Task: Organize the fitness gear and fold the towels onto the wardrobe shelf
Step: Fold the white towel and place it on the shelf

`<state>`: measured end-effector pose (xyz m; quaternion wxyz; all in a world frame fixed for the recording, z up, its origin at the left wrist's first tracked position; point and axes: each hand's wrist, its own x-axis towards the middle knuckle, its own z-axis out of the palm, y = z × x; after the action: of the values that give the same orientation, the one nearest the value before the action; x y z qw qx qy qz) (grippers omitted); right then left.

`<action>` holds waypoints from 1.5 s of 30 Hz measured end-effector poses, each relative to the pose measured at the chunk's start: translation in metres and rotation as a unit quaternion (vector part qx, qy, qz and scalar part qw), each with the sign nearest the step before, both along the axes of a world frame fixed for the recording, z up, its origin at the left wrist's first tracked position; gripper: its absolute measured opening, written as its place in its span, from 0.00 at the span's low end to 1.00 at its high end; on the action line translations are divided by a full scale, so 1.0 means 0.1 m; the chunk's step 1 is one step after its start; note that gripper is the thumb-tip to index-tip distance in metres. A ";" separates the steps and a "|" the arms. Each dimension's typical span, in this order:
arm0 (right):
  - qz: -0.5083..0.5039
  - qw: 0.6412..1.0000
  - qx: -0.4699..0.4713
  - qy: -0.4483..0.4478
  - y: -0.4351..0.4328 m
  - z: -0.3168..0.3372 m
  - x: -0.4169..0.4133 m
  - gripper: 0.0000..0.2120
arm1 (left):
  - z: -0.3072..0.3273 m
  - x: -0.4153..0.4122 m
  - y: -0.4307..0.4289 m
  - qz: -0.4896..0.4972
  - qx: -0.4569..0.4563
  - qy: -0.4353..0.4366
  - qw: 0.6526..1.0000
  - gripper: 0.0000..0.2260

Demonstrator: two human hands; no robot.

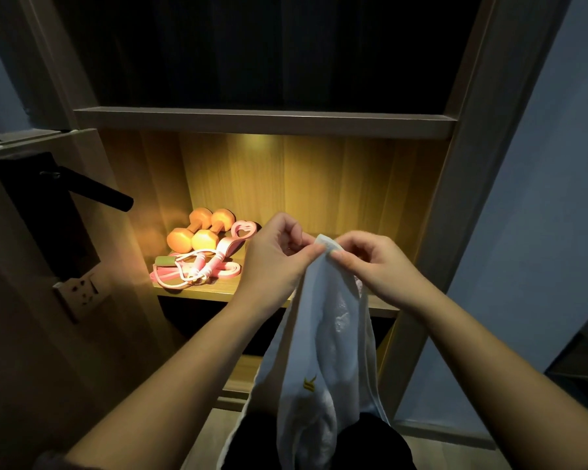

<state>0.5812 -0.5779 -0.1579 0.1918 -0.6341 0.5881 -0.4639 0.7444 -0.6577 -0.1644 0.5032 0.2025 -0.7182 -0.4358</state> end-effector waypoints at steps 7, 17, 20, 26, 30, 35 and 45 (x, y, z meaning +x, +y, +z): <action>-0.066 0.991 -0.068 0.096 -0.04 -0.05 0.08 0.07 | -0.22 -0.10 0.00 0.046 0.027 -0.061 0.997 0.12; 0.012 0.996 0.057 0.060 0.02 0.11 -0.01 0.12 | -0.24 -0.07 0.04 0.057 -0.021 -0.114 0.992 0.07; -0.027 0.996 0.008 0.080 -0.02 0.12 -0.01 0.11 | -0.22 -0.13 0.04 0.055 -0.007 -0.115 0.992 0.03; -0.120 0.988 -0.068 0.066 -0.17 0.19 -0.06 0.10 | -0.35 -0.26 -0.01 0.083 -0.006 -0.149 0.985 0.04; -0.190 0.970 -0.151 -0.014 -0.23 0.46 -0.24 0.07 | -0.63 -0.16 -0.13 0.091 0.009 -0.209 0.974 0.02; -0.229 0.958 -0.174 -0.006 -0.23 0.68 -0.43 0.07 | -0.63 -0.11 -0.31 0.085 0.034 -0.203 0.975 0.05; -0.280 0.918 -0.261 -0.103 -0.04 0.80 -0.71 0.11 | 0.10 -0.01 -0.51 0.146 -0.261 -0.246 0.922 0.19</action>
<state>0.5104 -0.5821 -0.0776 -0.0588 -0.4194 0.5769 -0.6985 0.7430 -0.7090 -0.1543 0.4038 0.2676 -0.8700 -0.0916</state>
